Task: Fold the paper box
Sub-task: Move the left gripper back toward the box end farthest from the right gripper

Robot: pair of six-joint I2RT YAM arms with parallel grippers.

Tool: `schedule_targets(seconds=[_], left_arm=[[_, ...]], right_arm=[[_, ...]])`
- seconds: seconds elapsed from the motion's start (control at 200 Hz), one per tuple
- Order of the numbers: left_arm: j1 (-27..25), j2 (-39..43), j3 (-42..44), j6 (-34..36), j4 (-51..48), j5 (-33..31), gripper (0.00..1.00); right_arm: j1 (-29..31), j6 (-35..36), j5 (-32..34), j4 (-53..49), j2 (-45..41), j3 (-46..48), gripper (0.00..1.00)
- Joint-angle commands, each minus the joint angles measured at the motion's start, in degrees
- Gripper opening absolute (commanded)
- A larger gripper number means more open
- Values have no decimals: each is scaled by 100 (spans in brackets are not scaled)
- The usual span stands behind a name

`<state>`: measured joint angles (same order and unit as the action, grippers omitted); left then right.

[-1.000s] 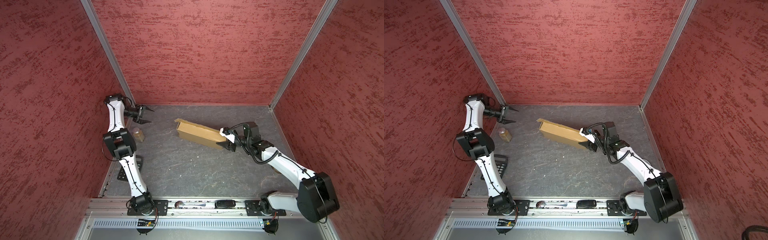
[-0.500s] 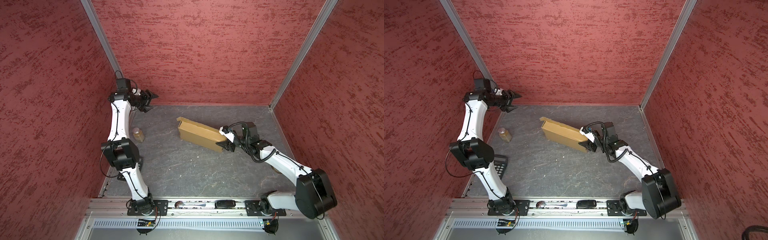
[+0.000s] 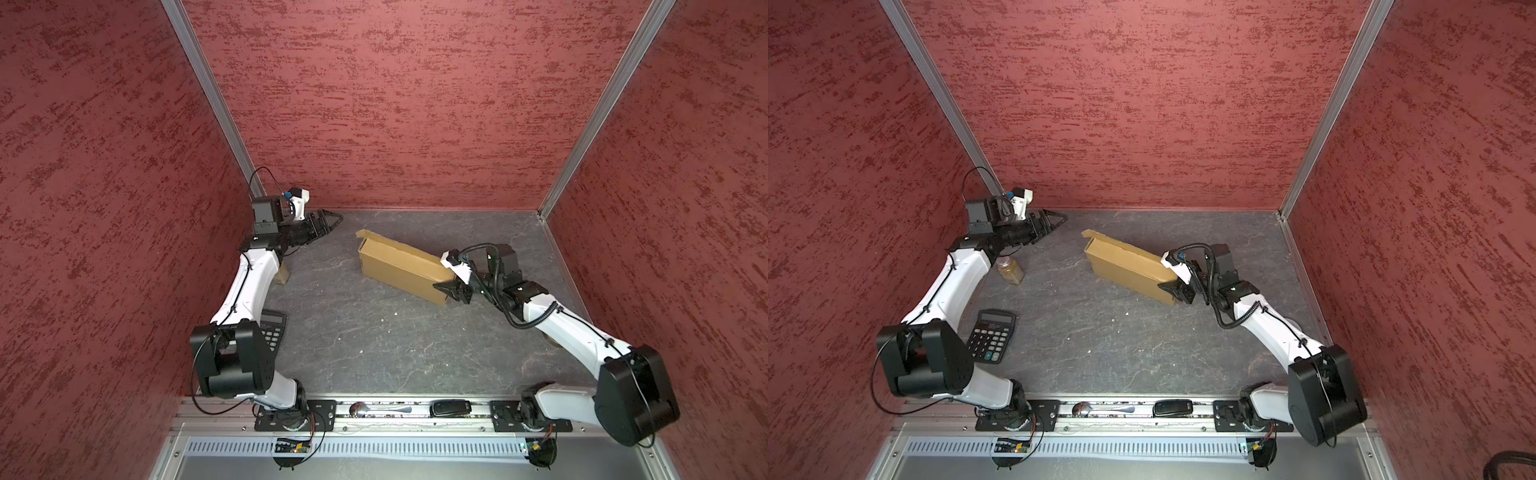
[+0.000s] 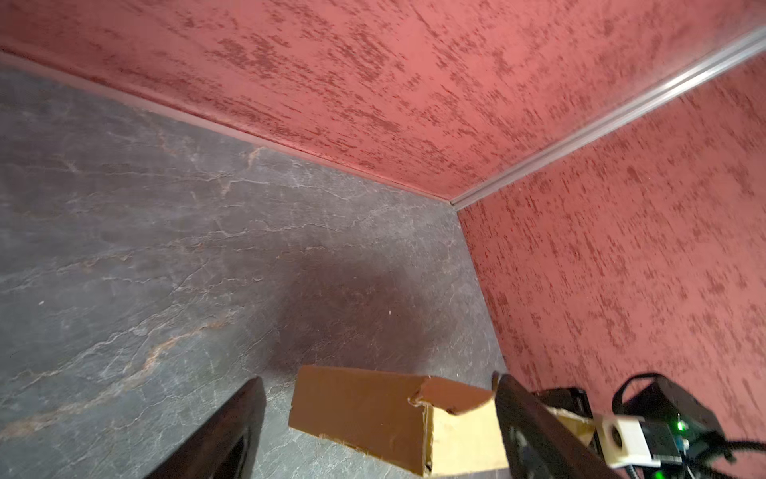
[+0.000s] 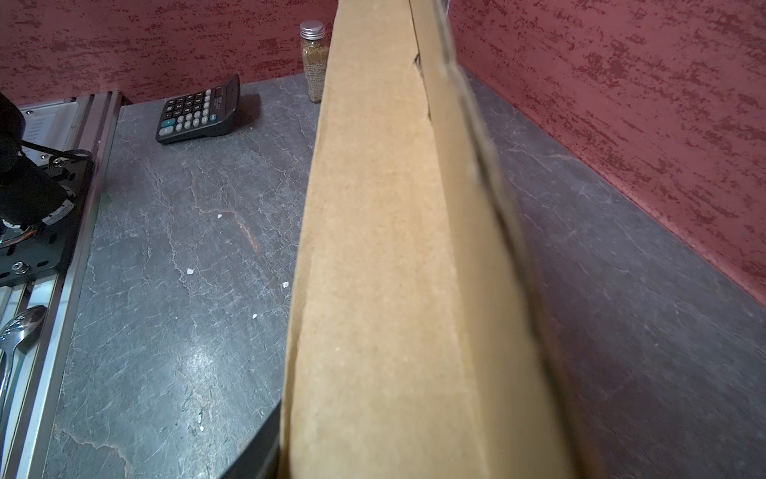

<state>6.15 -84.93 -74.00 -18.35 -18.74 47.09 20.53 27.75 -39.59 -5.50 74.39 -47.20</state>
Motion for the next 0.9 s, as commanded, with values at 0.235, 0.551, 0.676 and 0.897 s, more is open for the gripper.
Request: schedule_targets(seconds=[0.235,0.551,0.676,0.897], left_arm=[[-322,271,208,1014,995,863,89],[-848,139,139,1511,565,585,89],[-966,61,144,1549,571,475,89],[-1124,-58,164,1539,587,449,89]], right_arm=[[27,4,-75,75,-136,-29,32],[29,1,-97,49,-205,-9,32],[30,-6,-119,45,-224,-23,32],[26,-18,-105,13,-214,-31,32]])
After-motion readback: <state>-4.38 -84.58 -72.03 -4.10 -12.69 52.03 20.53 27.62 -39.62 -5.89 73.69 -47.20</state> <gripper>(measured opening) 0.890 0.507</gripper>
